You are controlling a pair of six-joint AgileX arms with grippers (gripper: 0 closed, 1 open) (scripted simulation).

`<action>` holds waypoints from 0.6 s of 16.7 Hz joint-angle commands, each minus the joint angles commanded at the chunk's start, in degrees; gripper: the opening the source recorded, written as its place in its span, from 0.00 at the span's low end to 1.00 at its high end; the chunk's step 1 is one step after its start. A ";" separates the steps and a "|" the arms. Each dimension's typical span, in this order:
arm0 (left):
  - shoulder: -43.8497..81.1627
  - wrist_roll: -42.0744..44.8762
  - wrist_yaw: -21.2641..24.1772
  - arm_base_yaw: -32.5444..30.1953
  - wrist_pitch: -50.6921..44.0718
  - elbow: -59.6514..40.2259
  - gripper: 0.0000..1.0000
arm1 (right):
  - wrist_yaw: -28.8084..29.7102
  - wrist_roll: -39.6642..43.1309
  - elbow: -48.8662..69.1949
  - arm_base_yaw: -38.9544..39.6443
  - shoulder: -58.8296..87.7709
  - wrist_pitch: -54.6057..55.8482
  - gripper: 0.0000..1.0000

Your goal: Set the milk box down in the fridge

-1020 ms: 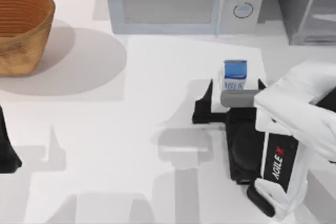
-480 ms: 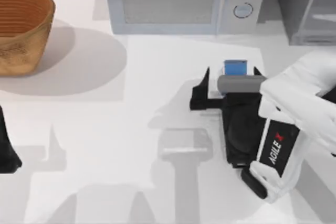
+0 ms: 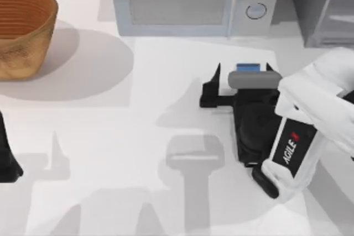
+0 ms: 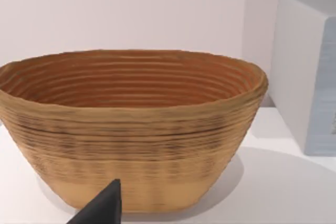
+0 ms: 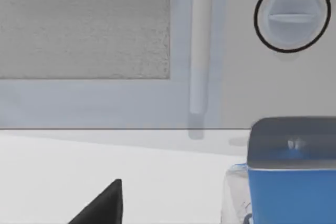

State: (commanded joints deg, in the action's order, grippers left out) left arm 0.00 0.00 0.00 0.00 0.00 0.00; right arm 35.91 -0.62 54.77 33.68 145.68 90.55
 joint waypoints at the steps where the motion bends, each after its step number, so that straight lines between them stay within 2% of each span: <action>1: 0.00 0.00 0.00 0.00 0.00 0.00 1.00 | 0.00 0.00 0.00 0.00 0.00 0.00 0.85; 10: 0.00 0.00 0.00 0.00 0.00 0.00 1.00 | 0.00 0.00 0.00 0.00 0.00 0.00 0.17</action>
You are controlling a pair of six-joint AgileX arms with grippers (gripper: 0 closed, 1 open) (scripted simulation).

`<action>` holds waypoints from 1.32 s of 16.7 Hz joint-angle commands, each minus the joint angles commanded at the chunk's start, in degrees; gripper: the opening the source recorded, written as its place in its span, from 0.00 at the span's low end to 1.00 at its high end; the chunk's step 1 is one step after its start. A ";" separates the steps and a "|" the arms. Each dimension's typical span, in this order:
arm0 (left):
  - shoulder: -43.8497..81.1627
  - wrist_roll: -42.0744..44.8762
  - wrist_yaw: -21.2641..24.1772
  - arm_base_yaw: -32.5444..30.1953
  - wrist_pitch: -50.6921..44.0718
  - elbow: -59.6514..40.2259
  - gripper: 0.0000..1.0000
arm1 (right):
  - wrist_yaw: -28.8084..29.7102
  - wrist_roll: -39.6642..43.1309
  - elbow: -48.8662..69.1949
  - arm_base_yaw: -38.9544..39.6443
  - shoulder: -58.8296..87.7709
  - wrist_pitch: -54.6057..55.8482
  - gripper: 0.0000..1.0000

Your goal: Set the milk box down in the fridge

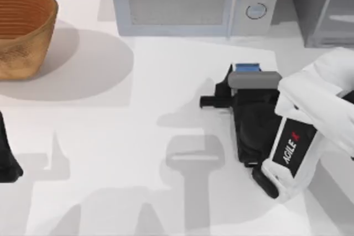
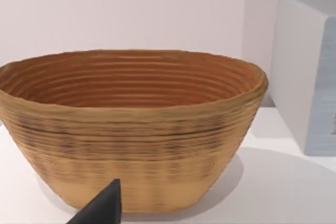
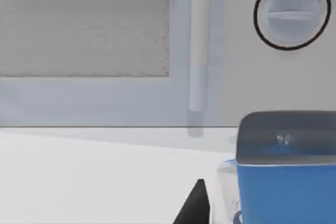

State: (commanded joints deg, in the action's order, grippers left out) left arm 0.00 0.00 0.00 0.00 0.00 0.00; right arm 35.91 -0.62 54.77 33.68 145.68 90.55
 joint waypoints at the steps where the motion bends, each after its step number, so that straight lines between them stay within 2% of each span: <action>1: 0.00 0.00 0.00 0.00 0.00 0.00 1.00 | 0.00 0.00 0.00 0.00 0.00 0.00 0.10; 2: 0.00 0.00 0.00 0.00 0.00 0.00 1.00 | 0.00 0.00 0.00 0.00 0.00 0.00 0.02; 3: 0.00 0.00 0.00 0.00 0.00 0.00 1.00 | 0.00 0.00 0.00 0.00 0.00 0.00 0.00; 13: 0.00 0.00 0.00 0.00 0.00 0.00 1.00 | -0.03 -0.07 -0.12 0.14 -0.96 -0.82 0.00; 22: 0.00 0.00 0.00 0.00 0.00 0.00 1.00 | -0.24 -0.22 -2.59 0.10 -25.02 -22.29 0.00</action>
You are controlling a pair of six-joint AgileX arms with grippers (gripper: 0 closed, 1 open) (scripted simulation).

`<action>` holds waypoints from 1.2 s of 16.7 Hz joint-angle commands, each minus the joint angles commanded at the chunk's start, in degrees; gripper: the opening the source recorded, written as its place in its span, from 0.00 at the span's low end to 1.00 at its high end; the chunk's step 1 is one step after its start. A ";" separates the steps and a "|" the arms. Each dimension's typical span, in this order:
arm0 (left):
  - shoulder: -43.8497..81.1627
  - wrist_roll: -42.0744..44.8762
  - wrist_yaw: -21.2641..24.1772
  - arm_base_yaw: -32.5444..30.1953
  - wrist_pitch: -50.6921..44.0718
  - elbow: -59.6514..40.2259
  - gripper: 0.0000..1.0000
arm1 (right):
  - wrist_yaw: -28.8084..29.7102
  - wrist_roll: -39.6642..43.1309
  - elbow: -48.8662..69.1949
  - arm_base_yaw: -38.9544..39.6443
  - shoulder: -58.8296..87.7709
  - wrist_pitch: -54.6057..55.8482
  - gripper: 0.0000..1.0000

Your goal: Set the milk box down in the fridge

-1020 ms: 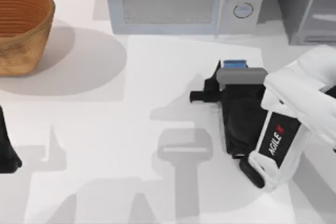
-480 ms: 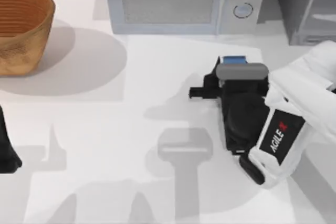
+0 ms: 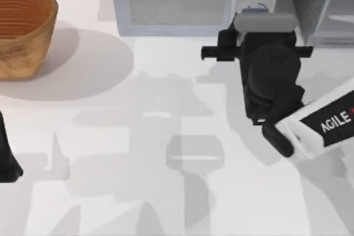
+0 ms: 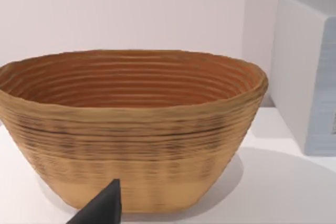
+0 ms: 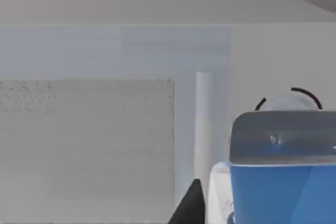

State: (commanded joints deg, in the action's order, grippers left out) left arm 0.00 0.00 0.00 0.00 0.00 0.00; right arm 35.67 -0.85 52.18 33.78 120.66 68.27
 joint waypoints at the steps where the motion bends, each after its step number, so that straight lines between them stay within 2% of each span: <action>1: 0.00 0.00 0.00 0.00 0.00 0.00 1.00 | -0.01 -0.05 -0.22 0.04 -2.56 -2.36 0.00; 4: 0.00 0.00 0.00 0.00 0.00 0.00 1.00 | -0.02 -0.21 -0.61 0.11 -6.82 -6.52 0.00; 10: 0.00 0.00 0.00 0.00 0.00 0.00 1.00 | -0.51 -0.11 -0.86 0.06 -7.35 -7.09 0.00; 14: 0.00 0.00 0.00 0.00 0.00 0.00 1.00 | -5.99 1.47 -7.33 -1.29 -14.91 -13.79 0.00; 20: 0.00 0.00 0.00 0.00 0.00 0.00 1.00 | -13.51 2.80 -18.69 -10.39 -38.99 -28.06 0.00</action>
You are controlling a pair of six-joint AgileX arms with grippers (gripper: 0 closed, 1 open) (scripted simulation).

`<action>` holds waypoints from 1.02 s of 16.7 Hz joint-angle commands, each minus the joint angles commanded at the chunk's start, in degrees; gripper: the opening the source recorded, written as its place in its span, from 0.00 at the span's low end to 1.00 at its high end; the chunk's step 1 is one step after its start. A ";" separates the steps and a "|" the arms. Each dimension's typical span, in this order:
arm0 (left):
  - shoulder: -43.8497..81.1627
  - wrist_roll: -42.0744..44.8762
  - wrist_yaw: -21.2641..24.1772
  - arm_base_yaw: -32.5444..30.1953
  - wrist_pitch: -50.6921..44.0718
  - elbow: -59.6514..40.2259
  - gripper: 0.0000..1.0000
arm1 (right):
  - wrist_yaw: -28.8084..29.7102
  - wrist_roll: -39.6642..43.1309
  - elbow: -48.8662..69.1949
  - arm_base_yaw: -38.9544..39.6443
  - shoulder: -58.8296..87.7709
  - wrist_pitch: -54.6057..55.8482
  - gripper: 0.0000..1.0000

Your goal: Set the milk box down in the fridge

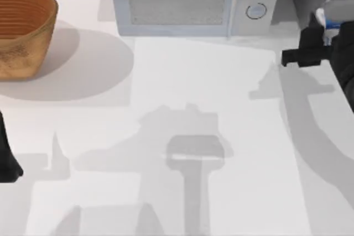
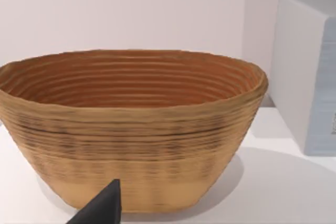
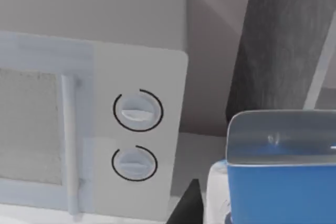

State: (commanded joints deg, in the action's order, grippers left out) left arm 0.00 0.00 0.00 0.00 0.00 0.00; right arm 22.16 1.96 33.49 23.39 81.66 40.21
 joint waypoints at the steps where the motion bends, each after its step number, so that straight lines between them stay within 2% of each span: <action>1: 0.00 0.00 0.00 0.00 0.00 0.00 1.00 | -1.08 0.01 -1.41 -1.78 -5.69 -1.72 0.00; 6: 0.00 0.00 0.00 0.00 0.00 0.00 1.00 | -5.06 -1.12 -8.48 -9.80 -40.54 -11.13 0.00; 10: 0.00 0.00 0.00 0.00 0.00 0.00 1.00 | -10.24 -2.60 -18.49 -16.54 -63.64 -23.95 0.00; 14: 0.00 0.00 0.00 0.00 0.00 0.00 1.00 | -18.14 -2.86 -29.26 -21.91 -77.21 -35.95 0.00; 17: 0.00 0.00 0.00 0.00 0.00 0.00 1.00 | -21.88 -2.07 -33.21 -23.34 -81.37 -39.92 0.00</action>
State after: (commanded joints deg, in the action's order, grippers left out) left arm 0.00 0.00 0.00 0.00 0.00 0.00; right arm 0.28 -0.11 0.28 0.05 0.30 0.29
